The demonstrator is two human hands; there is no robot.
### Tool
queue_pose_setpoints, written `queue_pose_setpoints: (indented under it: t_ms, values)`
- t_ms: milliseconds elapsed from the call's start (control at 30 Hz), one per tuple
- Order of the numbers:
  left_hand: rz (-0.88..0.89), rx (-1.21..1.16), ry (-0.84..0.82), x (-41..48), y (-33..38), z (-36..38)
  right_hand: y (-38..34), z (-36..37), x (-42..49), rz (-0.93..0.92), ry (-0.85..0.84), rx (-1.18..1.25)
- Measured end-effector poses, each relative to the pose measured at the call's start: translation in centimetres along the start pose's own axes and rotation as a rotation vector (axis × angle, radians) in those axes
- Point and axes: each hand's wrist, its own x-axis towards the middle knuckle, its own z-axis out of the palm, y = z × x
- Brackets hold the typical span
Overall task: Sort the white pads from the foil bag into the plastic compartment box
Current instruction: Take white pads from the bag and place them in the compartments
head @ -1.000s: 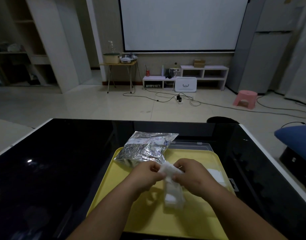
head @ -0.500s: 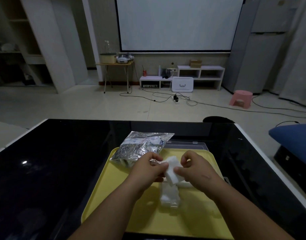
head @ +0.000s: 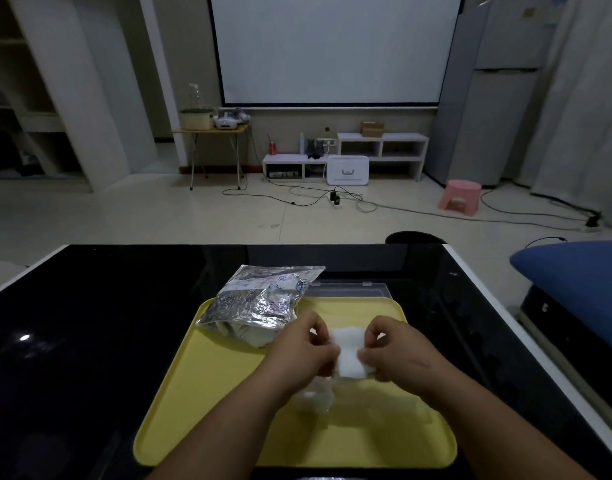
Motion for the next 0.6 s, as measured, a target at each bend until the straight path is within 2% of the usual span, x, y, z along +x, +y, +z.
queue_pose_setpoints:
  t_ms: [267,600]
  values:
    - [-0.001,0.412,0.057,0.1,-0.5,0.5,0.1,0.8,0.2,0.089,-0.062,-0.051]
    - [0.035,0.636,0.029,0.1,-1.0,0.9,0.2,1.6,0.4,0.128,-0.126,-0.17]
